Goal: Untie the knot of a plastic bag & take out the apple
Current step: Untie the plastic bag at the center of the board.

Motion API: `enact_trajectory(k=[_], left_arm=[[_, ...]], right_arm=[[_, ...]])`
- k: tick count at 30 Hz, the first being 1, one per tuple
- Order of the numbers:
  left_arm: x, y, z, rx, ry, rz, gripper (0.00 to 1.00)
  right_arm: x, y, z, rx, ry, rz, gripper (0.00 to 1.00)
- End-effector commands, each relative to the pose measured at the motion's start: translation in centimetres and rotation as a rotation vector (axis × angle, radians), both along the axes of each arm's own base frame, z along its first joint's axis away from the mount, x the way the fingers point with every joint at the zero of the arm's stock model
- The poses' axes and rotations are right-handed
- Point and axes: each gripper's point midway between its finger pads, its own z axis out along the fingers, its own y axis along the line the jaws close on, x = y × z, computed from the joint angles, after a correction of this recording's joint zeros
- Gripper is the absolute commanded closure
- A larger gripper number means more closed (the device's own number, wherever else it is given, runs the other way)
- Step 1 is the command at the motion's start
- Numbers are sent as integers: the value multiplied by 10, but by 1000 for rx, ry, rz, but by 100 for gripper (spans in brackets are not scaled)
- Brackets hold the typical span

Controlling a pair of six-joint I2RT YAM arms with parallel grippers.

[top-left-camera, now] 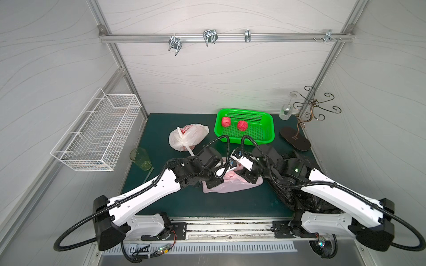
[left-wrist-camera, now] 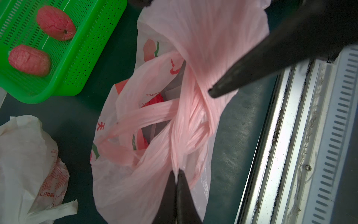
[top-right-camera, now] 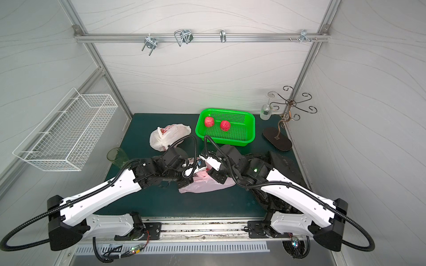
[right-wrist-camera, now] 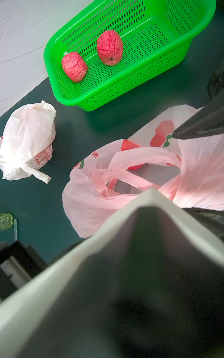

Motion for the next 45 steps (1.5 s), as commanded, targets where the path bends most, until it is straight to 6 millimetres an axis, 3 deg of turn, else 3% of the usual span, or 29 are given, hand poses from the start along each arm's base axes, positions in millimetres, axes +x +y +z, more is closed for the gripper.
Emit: enact_trajectory(k=[1, 7, 12, 22, 33, 39, 43, 45], left_arm=[[4, -14, 28, -98, -71, -43, 100], [8, -11, 28, -77, -87, -30, 100], [2, -13, 44, -138, -88, -51, 100], [-7, -11, 82, -366, 17, -56, 100], [-18, -10, 84, -383, 66, -83, 100], [-20, -8, 85, -393, 67, -85, 100], [-19, -1, 82, -384, 61, -67, 100], [-17, 4, 78, -366, 50, -47, 100]], right_arm=[[-7, -7, -20, -125, -33, 29, 42], [-26, -17, -29, -94, 7, 57, 38], [-24, -22, -32, -99, 8, 18, 37], [-21, -30, 1, 96, 17, -36, 35], [3, -12, 20, 96, -84, -59, 38], [38, -16, 12, 11, -177, -212, 60], [53, -26, 15, 28, -172, -315, 90], [57, -36, 21, 55, -174, -361, 99]])
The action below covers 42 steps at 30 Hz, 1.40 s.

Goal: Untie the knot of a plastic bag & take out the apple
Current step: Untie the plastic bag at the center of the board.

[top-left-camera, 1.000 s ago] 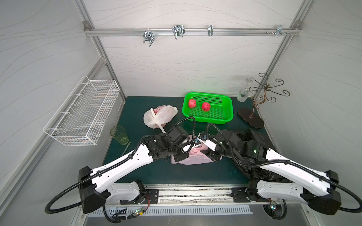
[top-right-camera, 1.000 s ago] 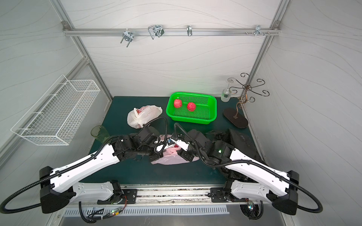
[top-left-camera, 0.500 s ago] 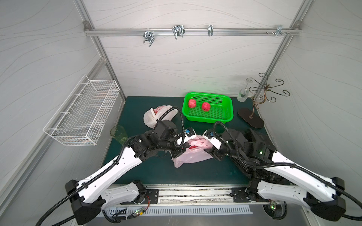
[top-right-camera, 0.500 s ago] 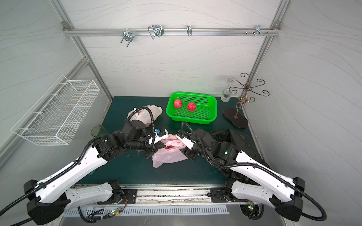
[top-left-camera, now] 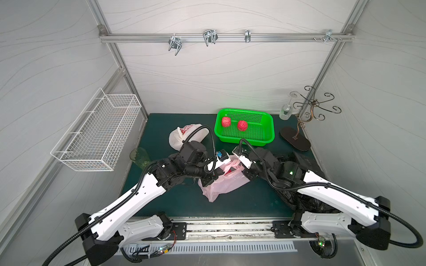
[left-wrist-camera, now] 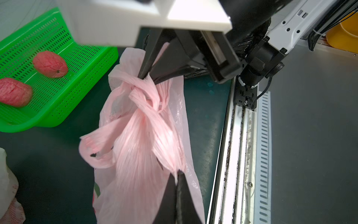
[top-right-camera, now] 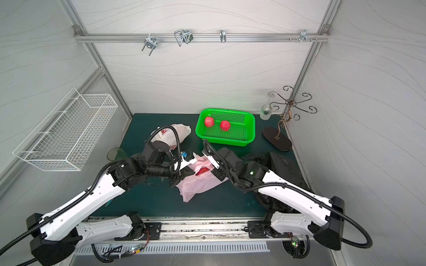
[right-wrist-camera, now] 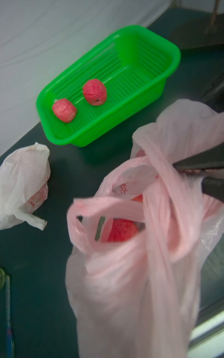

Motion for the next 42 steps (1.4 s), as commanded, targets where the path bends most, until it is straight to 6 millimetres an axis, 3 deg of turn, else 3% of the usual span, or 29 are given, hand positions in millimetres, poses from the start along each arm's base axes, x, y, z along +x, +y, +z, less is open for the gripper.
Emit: enact_trajectory(k=[1, 7, 12, 15, 17, 23, 25, 31, 36, 42], left_arm=[[3, 8, 9, -11, -50, 21, 100], [38, 44, -3, 89, -140, 249, 100], [60, 69, 1, 89, -193, 453, 100], [64, 84, 0, 77, -217, 552, 100], [60, 87, 1, 50, -210, 565, 99], [22, 60, 20, -108, -102, 369, 45], [15, 50, 33, -152, -75, 314, 33], [0, 18, 66, -230, 30, 174, 30], [-27, -7, 59, -153, -31, -5, 30], [-42, -11, 63, -114, -18, -122, 30]], right_arm=[[16, -20, 31, 83, -66, -127, 100], [27, -82, 53, 187, -51, -339, 100], [30, -127, 49, 250, 1, -505, 100], [26, -143, 45, 284, 23, -565, 100], [22, -144, 42, 314, 47, -553, 100], [8, -130, 36, 380, 109, -469, 100], [4, -129, 34, 390, 119, -460, 100], [-1, -130, 32, 404, 128, -451, 100], [-2, -128, 34, 417, 132, -441, 100], [-2, -128, 37, 416, 126, -435, 100]])
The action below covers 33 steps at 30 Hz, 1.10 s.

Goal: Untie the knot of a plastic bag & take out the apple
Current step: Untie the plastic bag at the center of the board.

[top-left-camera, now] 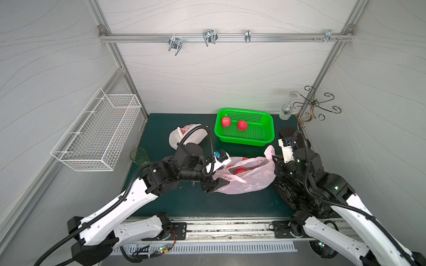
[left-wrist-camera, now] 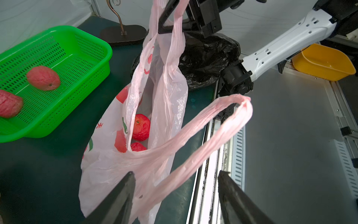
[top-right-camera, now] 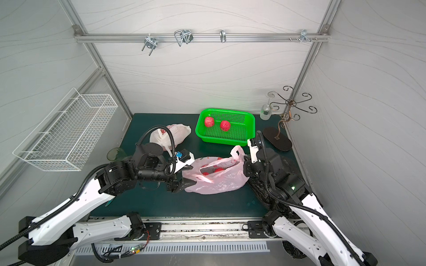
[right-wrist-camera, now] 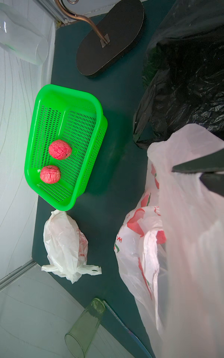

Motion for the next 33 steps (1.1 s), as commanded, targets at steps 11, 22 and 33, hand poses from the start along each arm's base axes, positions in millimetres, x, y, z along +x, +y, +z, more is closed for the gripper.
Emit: enact_trajectory(k=[11, 22, 33], left_arm=[[15, -47, 22, -26, -52, -128, 28], [5, -57, 0, 143, 27, -224, 100], [59, -4, 7, 177, -206, 207, 100]], right_arm=[[-4, -1, -3, 9, 8, 9, 100], [-4, 0, -5, 8, 10, 14, 100], [-53, 1, 86, 176, -228, 218, 34]])
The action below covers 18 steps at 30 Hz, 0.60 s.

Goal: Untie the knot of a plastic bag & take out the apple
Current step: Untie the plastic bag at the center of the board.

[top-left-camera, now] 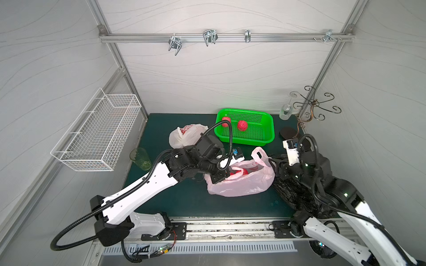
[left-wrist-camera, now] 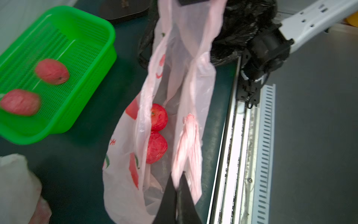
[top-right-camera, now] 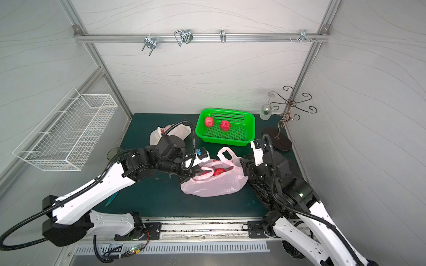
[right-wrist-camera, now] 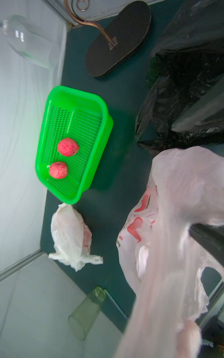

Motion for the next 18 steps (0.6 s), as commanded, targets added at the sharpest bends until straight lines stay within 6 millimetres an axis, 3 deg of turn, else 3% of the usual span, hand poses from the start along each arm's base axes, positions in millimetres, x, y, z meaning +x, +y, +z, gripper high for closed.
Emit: enact_trajectory(k=[1, 4, 8, 11, 13, 15, 18], left_arm=[[23, 15, 24, -59, -124, 161, 100], [26, 28, 26, -94, -128, 252, 100], [34, 45, 36, -152, -143, 382, 100], [34, 51, 45, -191, -137, 429, 100], [31, 51, 50, -230, -117, 441, 100], [26, 50, 53, -266, -93, 434, 100], [21, 48, 53, -300, -54, 425, 100]], right_arm=[[-45, 19, 64, 140, -153, 260, 36], [-88, 40, 96, 243, -167, 510, 42], [-130, 52, 113, 348, -115, 727, 47], [-148, 69, 97, 380, 68, 887, 59], [-145, 79, 76, 372, 174, 910, 78], [-142, 88, 60, 343, 228, 920, 90], [-145, 109, 40, 243, 283, 953, 98]])
